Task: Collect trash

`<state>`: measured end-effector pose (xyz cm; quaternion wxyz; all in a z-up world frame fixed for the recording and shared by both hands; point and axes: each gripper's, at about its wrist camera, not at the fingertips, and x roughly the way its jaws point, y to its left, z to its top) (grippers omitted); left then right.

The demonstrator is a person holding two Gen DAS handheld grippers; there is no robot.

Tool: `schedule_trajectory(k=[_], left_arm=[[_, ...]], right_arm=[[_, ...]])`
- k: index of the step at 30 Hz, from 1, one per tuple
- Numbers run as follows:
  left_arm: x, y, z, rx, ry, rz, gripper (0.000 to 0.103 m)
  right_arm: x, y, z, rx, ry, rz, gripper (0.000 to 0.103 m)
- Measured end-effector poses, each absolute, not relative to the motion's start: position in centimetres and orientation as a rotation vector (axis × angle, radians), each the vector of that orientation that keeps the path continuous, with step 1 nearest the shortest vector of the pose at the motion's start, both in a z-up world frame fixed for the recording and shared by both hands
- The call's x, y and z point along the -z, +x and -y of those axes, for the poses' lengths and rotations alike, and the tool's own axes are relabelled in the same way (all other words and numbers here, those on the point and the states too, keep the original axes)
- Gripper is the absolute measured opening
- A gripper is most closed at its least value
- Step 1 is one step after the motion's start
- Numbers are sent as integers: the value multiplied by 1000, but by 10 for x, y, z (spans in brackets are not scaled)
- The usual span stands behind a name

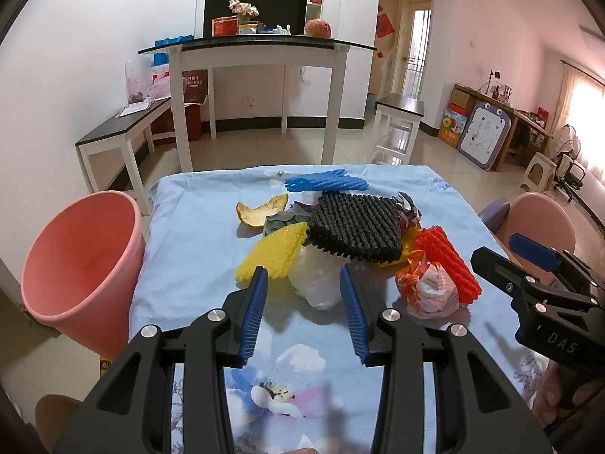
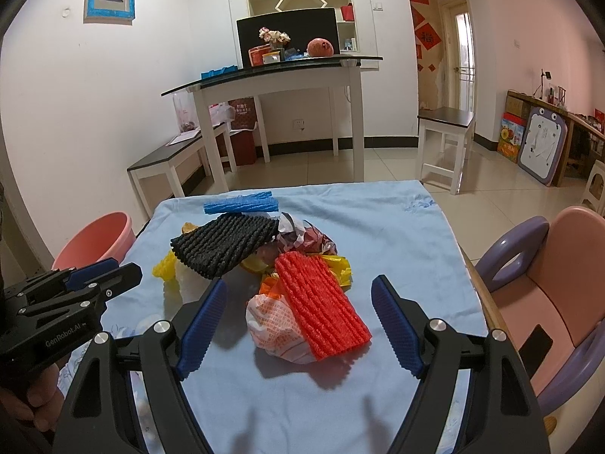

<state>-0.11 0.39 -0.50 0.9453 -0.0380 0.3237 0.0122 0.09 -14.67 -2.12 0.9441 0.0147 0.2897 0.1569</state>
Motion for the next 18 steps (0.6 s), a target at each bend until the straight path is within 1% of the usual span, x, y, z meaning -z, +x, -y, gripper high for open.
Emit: schedule_trajectory(k=[11,18], left_arm=[[15,3,-9,-22,-82,-660,41],[30,-3,-16,-6,-95,-656,41]], right_arm=[[33,2,142,-321,32,-602,75],[34,1,146,-325,35,-613,73]])
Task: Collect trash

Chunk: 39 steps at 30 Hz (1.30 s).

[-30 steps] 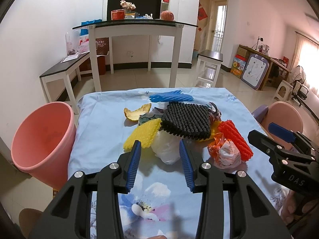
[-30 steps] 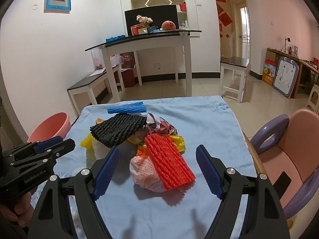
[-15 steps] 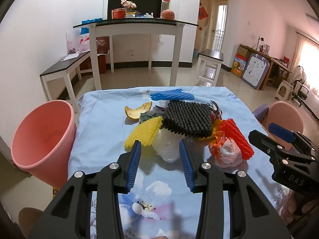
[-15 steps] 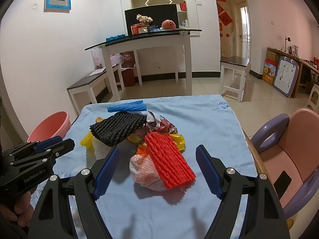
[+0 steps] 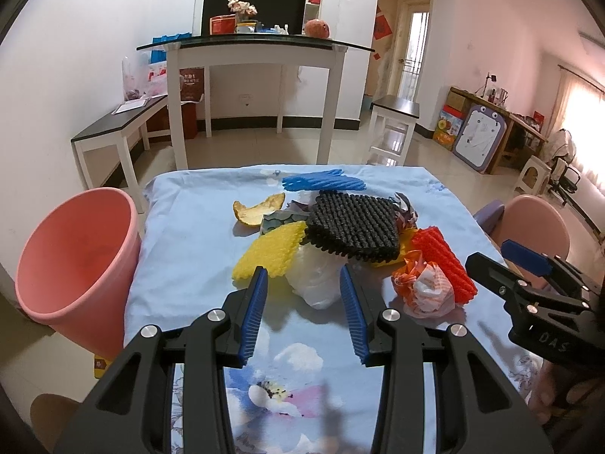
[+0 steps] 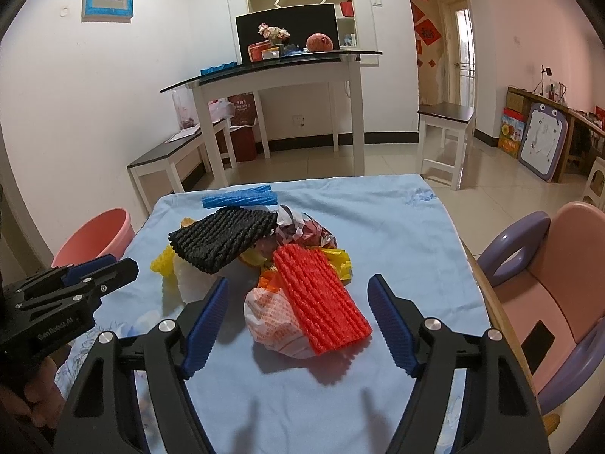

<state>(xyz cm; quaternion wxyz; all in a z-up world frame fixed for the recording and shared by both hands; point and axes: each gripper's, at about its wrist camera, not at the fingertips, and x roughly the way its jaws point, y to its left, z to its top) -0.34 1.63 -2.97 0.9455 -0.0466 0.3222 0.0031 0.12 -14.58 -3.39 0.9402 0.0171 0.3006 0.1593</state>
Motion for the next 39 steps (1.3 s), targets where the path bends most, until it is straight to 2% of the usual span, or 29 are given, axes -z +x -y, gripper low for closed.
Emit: schedule_trajectory(k=[19,31,32,34,36,37,39], left_arm=[[2,15,-12,97,-134,-638,40],[19,54,-6,70,-71,-704,40],[20,56,-6,70,-69,-707,39],[23,59,-5,77,-66,-718,27],[25,61,-5,84,-70,-728,23],[26,62,-5,87,-72,-731,17],[27,62,-5,94,-72,-733,13]], right_arm=[[37,13,153,-333,64,-653,67],[45,27,160,-334,84,-682,64],[45,28,161,-334,85,-684,64],[47,30,161,-335,87,-688,64],[49,32,161,-336,88,-694,64],[51,33,160,-336,89,-697,64],[53,35,160,-338,92,-704,64]])
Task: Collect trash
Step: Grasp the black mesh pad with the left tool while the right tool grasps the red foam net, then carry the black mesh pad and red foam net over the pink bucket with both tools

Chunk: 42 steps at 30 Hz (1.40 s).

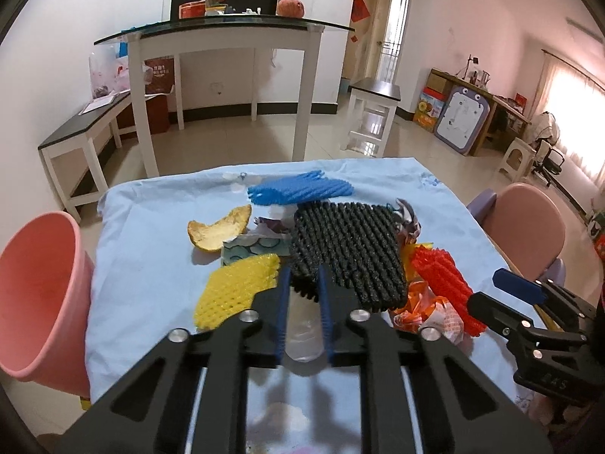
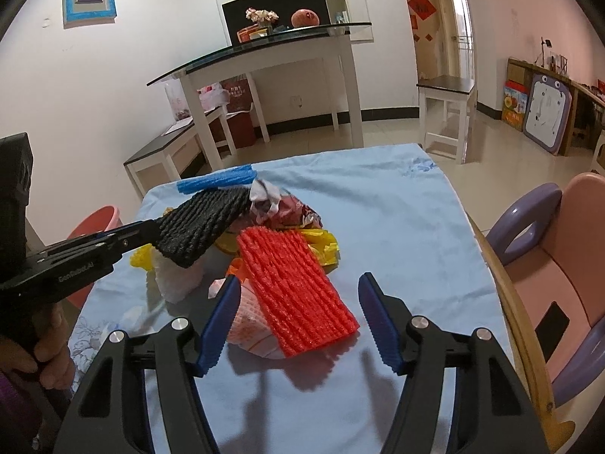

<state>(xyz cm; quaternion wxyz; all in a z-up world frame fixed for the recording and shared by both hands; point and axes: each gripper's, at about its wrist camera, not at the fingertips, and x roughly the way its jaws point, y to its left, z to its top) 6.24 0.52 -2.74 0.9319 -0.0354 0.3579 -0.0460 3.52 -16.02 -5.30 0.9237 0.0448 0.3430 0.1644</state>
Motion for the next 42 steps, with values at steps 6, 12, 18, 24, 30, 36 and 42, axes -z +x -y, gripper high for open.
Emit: schedule_trajectory(k=[6,12,18,24,30,36,42], left_arm=[[17,53,-2,114,-66,-675,8],[5,43,1,136,-75,-635,8],[-5,33,-1,144,-99,-607,8],[-18,21,-9,135,-122,-560,8],[-33,7,-26,91,-151,-507,8],[-45,-7,-46,18,-158,-467,8],[-54,-25,-73,-68,-155,-434,8]], right_arm=[[57,40,161,-342,98,-723,57],[63,46,161,-349,104,-763,36],[65,44,158,-363,96,-781,12],[47,35,159,-368,98,-709,10],[22,30,155,-398,109,-651,10],[1,33,129,-454,82,-618,10],[-18,37,78,-538,13,-585,10]])
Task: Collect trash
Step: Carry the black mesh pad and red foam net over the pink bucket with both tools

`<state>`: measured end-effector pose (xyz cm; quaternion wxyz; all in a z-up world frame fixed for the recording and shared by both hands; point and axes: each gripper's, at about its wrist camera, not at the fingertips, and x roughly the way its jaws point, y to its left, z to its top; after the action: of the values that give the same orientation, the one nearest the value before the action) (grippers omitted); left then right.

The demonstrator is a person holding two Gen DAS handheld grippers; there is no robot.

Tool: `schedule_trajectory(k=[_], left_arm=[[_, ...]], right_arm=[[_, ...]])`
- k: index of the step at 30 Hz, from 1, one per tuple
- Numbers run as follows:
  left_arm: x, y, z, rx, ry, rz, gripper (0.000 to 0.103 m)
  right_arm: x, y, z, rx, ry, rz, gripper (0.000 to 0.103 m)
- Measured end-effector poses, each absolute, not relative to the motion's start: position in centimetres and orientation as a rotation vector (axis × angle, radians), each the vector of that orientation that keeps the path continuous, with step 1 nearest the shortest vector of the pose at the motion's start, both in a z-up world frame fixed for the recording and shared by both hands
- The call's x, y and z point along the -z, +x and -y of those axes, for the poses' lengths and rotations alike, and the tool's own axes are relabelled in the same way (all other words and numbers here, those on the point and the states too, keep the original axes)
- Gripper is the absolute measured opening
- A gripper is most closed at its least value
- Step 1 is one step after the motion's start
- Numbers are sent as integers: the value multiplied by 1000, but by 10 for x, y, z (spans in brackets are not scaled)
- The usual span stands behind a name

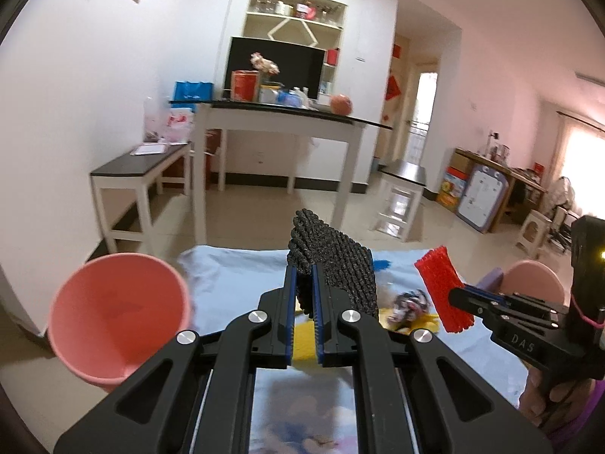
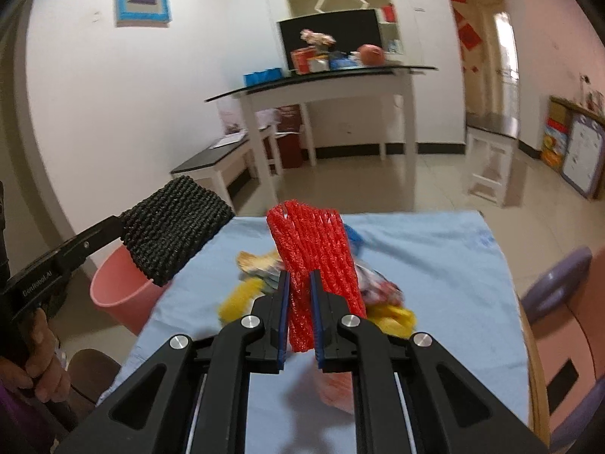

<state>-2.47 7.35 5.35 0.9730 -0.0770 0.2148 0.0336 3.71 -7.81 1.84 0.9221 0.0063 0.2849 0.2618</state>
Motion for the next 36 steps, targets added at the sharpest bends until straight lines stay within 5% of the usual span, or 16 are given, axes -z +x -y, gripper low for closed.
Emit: schedule_trajectory(k=[19,36], left_arm=[[-39,-68,-197,-423,-221,-465,8],[18,-50,-247,-525,-262,-621,8]], right_arm=[[-47,53,-139,-916,-22,-655,10],[28,92,-220,-942,-10,-903,12]])
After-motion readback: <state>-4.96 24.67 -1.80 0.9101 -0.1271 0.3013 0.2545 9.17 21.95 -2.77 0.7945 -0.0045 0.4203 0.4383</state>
